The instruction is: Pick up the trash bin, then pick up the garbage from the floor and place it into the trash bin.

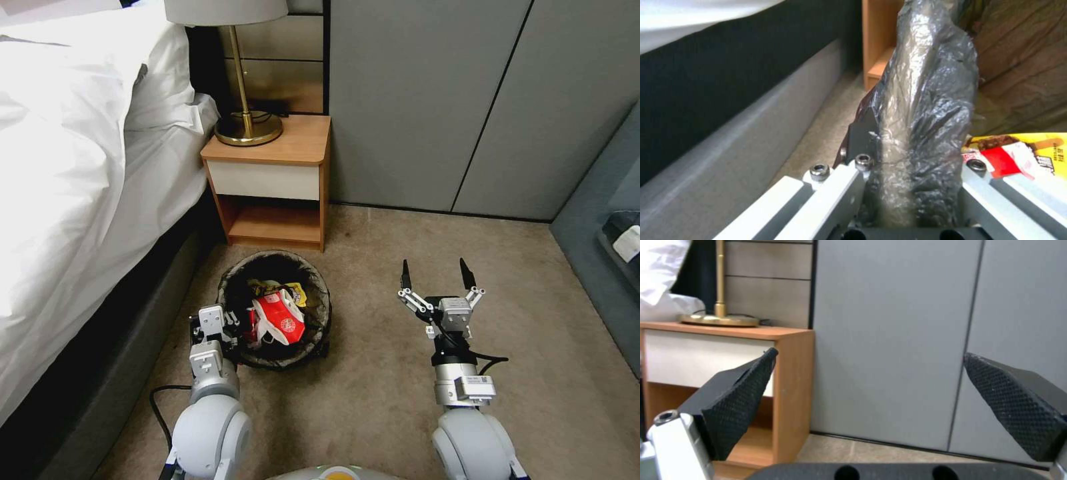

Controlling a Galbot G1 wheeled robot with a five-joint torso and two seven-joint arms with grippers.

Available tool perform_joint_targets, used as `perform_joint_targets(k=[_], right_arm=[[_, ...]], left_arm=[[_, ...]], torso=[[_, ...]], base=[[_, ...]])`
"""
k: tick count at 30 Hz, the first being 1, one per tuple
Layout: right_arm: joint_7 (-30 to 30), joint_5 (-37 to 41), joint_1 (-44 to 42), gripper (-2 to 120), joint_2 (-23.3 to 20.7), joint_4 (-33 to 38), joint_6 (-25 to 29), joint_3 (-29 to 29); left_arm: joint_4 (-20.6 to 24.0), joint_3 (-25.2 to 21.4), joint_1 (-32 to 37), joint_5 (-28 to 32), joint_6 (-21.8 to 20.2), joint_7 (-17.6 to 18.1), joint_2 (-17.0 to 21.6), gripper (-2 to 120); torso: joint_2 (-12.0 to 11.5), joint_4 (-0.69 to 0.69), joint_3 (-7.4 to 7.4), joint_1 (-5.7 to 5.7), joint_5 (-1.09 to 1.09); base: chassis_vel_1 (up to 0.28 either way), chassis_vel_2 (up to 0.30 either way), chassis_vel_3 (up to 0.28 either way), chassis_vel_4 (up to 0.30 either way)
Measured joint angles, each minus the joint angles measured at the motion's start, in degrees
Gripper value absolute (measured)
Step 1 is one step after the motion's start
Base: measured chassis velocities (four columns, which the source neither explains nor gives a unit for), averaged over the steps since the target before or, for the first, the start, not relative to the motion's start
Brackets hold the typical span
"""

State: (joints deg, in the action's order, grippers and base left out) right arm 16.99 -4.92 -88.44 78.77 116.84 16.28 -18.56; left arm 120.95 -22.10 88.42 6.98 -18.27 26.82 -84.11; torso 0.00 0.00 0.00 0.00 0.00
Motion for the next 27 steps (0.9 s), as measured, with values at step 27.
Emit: perform_joint_targets(k=[27], right_arm=[[-2.22, -0.29, 1.23, 100, -0.38, -1.48, 3.0, 0.36]], left_arm=[[1.24, 0.4, 0.72, -0.47, -0.07, -0.07, 0.13, 0]], torso=[[0.0, 0.0, 0.0, 0.0, 0.0]], base=[[0.095, 0.098, 0.096, 0.095]])
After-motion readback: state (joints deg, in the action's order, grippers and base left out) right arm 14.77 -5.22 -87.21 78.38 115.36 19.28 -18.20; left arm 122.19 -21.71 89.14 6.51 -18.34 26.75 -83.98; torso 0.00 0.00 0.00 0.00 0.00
